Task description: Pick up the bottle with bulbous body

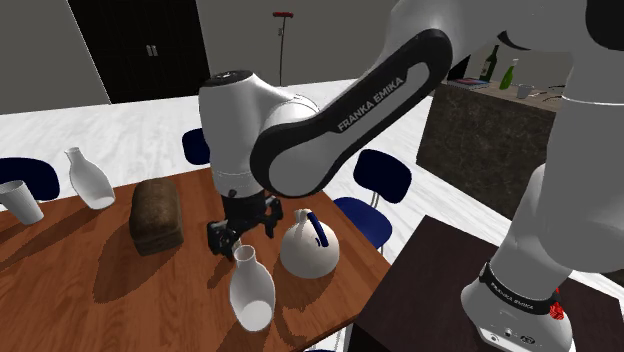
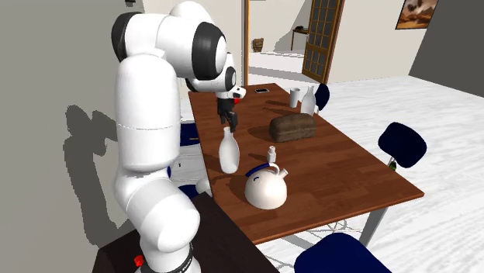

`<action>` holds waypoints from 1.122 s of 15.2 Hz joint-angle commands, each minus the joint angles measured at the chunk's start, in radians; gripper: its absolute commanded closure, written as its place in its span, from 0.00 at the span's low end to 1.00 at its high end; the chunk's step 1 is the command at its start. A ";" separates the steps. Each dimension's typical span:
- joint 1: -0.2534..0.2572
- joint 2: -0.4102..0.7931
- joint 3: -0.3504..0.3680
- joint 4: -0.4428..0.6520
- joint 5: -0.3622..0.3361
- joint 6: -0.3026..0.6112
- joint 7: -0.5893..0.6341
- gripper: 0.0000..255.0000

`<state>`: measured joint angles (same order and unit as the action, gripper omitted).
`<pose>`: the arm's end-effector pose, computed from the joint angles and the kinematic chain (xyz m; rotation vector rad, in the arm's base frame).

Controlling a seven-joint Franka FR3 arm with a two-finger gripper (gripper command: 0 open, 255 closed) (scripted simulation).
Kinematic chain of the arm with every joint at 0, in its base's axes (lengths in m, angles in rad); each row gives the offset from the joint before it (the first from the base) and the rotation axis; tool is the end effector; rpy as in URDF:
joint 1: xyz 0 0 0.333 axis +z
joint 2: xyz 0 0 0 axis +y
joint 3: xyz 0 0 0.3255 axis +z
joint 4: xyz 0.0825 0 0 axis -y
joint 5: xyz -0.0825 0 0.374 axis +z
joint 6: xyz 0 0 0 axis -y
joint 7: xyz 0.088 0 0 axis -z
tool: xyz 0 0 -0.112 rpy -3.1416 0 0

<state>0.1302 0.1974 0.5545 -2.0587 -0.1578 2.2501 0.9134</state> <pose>0.4526 0.3520 0.3669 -3.1278 0.2210 -0.0536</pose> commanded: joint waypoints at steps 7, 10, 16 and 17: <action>0.036 0.107 -0.022 0.016 -0.079 0.069 0.068 0.00; 0.040 0.121 -0.027 0.012 -0.090 0.086 0.076 0.00; 0.039 0.121 -0.028 0.012 -0.091 0.086 0.075 1.00; 0.039 0.121 -0.028 0.012 -0.091 0.087 0.074 1.00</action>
<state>0.1692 0.3178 0.5269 -2.0461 -0.2482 2.3369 0.9879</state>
